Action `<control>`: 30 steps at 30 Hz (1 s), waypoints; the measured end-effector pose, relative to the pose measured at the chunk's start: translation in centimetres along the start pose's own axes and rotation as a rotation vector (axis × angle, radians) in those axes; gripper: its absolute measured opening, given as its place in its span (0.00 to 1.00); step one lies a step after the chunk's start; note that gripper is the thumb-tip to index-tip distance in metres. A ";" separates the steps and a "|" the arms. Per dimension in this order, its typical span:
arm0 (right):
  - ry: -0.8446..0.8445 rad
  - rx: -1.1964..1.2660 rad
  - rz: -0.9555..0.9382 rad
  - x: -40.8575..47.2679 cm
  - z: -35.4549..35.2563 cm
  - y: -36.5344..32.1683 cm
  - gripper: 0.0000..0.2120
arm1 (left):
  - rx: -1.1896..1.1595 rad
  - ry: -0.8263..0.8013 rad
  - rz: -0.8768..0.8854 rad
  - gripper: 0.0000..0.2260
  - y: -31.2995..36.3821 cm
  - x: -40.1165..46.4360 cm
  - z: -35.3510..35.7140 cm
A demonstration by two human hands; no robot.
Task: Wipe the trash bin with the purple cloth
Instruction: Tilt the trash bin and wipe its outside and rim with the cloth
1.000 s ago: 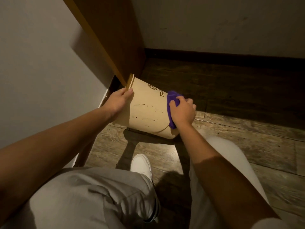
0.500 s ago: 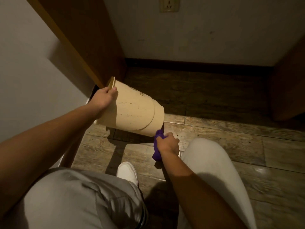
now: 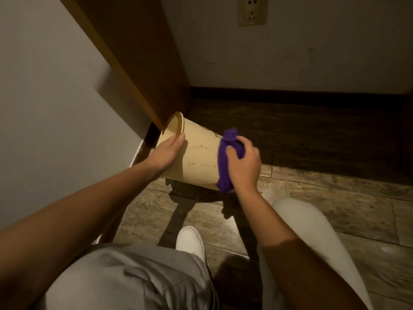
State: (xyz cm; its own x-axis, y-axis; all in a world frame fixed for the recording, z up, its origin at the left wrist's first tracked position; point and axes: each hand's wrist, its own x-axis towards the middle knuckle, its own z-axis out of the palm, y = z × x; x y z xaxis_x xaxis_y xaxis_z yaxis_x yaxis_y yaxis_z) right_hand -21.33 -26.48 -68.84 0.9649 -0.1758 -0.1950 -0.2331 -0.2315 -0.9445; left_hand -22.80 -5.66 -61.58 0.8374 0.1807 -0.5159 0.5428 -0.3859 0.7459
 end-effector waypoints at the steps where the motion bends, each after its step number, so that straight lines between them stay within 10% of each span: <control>1: -0.034 -0.028 -0.080 -0.6 1.1 -0.9 0.19 | -0.018 0.033 0.028 0.24 0.3 0.0 0.5; 11: -0.024 -0.581 -0.373 -1.6 7.5 -1.2 0.23 | -0.072 0.257 0.122 0.15 0.1 1.2 1.4; 23: 0.134 -0.321 0.374 3.7 -0.2 7.0 0.20 | 0.145 0.332 0.110 0.19 0.5 2.6 0.9; 30: -0.003 -0.369 0.032 5.2 -0.8 3.8 0.23 | 0.133 0.343 0.135 0.21 1.3 2.8 0.8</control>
State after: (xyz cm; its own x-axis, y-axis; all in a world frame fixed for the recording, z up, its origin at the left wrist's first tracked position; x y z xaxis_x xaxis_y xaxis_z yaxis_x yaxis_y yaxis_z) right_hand -17.30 -29.09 -73.26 0.9566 -0.1859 -0.2245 -0.2908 -0.5557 -0.7789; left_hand -19.81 -6.37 -62.43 0.8857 0.4036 -0.2296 0.4324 -0.5367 0.7246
